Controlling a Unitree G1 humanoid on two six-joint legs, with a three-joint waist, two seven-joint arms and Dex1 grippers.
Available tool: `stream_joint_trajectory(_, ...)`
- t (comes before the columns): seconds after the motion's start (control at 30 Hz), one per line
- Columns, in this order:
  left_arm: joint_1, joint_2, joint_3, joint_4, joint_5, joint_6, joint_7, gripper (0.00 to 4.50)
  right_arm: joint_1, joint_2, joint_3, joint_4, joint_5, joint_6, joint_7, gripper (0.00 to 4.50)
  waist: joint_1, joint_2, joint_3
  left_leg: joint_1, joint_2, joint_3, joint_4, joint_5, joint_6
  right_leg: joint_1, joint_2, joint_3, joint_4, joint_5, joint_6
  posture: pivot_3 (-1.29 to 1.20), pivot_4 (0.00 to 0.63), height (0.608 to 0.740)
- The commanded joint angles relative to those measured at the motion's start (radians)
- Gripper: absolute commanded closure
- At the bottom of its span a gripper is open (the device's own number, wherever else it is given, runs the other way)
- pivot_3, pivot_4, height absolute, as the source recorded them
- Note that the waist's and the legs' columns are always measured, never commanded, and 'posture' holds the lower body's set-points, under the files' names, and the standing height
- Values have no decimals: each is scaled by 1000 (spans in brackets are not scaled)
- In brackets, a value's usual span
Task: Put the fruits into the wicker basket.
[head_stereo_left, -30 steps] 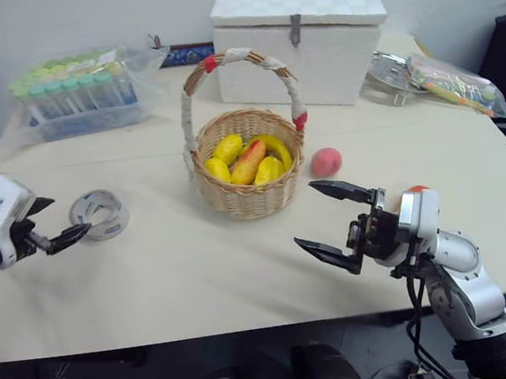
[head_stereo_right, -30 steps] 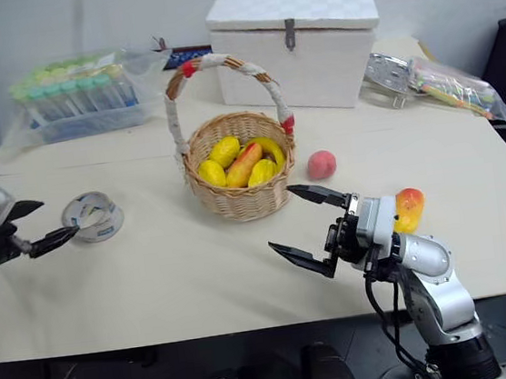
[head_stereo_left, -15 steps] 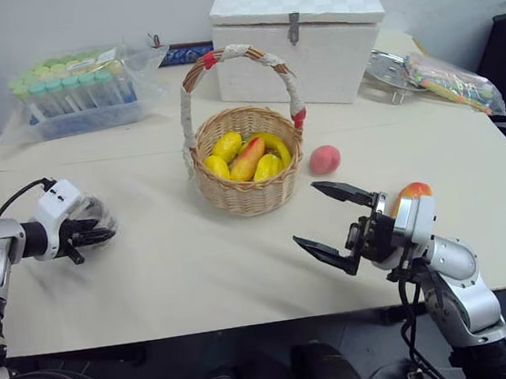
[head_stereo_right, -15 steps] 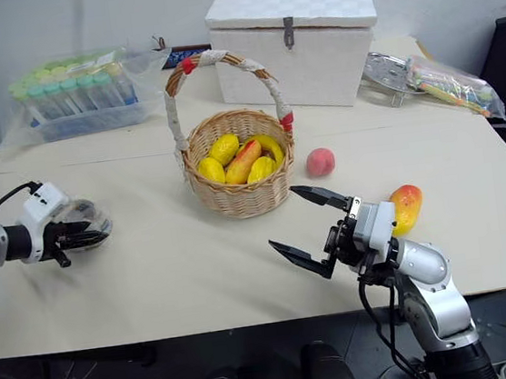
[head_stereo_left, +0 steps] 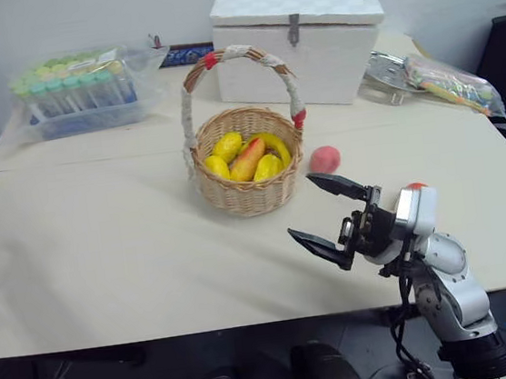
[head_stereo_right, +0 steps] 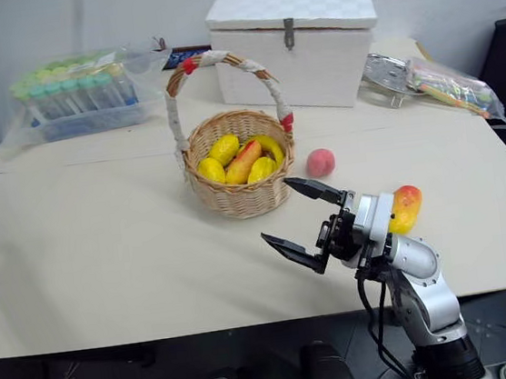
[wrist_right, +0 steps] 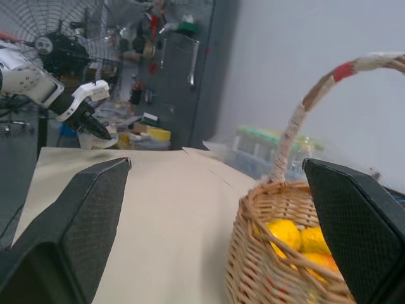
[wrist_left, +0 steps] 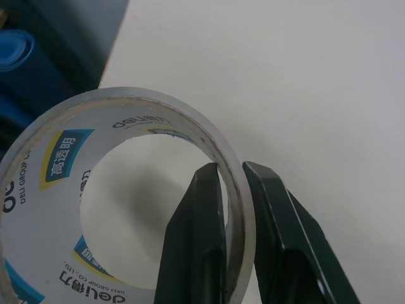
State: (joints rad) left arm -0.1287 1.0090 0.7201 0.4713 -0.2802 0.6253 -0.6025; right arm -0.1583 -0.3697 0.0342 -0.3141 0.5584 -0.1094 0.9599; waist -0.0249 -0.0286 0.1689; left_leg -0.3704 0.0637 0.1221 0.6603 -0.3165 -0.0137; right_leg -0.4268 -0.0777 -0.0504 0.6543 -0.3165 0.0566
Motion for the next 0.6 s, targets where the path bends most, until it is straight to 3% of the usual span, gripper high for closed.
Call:
stream_joint_trajectory(0.03, 15, -17, 33, -111, -48, 9, -10, 3083, -20, -10, -18, 19, 2, -24, 26, 0, 4, -3, -2, 0, 0, -1, 0, 0, 0, 0, 0, -1, 0, 0, 0, 0, 150, 740)
stream_joint_trajectory(0.3, 112, 17, 43, -281, -104, 29, -152, 751, 16, -86, -112, 53, -1, -33, 38, 0, -8, -5, -3, 0, 0, -1, -1, -1, -3, 0, -1, -1, 0, -1, -2, 0, 150, 740)
stream_joint_trajectory(0.47, 113, 36, 48, -381, -129, -181, -307, 751, 116, -174, -239, 80, 30, 25, 16, 0, -4, -5, -3, 1, 0, -1, -3, -1, -3, 0, -1, -2, -1, -1, -3, 0, 150, 740)
stream_joint_trajectory(0.53, 100, 15, 30, -476, -216, -185, -397, 751, 159, -195, -307, 137, 2, -17, 12, 0, 0, -5, -3, 1, 0, -1, -3, -1, -3, 1, -1, -2, -2, -1, -3, 0, 150, 740)
stream_joint_trajectory(0.6, 82, -12, -15, -576, -317, -130, -447, 407, 203, -208, -372, 208, -32, -69, 7, 0, 3, -4, -3, 1, 0, -1, -2, -1, -3, 2, -1, -2, -2, -1, -3, 0, 150, 740)
